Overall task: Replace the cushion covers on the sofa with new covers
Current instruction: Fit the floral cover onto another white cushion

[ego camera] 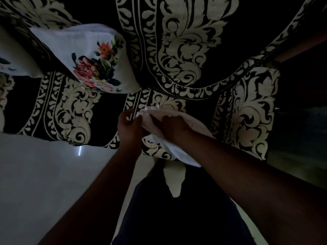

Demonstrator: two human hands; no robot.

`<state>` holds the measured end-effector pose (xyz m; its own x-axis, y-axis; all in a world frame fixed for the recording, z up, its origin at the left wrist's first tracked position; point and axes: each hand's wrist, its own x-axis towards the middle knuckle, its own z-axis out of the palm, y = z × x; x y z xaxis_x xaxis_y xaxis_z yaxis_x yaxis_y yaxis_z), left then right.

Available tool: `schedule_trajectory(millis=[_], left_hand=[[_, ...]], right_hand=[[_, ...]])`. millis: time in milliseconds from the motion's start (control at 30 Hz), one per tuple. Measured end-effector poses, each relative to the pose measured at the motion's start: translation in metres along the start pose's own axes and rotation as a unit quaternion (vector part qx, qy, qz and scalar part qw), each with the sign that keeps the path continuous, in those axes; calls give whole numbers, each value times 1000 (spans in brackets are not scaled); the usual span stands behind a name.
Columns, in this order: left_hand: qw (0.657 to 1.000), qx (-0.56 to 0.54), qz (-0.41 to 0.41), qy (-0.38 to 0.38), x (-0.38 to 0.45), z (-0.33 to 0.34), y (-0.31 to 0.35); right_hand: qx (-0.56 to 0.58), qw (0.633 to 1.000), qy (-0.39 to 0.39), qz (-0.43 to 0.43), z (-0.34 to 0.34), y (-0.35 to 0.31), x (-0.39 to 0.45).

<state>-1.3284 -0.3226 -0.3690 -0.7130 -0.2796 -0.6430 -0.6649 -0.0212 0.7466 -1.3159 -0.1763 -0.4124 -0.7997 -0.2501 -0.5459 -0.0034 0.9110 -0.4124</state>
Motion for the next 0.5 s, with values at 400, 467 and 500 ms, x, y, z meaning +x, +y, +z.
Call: schedule_trajectory(millis=[400,467,500], left_hand=[[955,225,76,-177,23,-36,6],[770,558,252,-182,30,-37,0],[657,648,355,-149,30,-34,-1]], right_hand=[[-28,987,145,61,72,51,-94],[32,986,161,19,77,59,-97],[57,985,163,-11,75,60,-98]])
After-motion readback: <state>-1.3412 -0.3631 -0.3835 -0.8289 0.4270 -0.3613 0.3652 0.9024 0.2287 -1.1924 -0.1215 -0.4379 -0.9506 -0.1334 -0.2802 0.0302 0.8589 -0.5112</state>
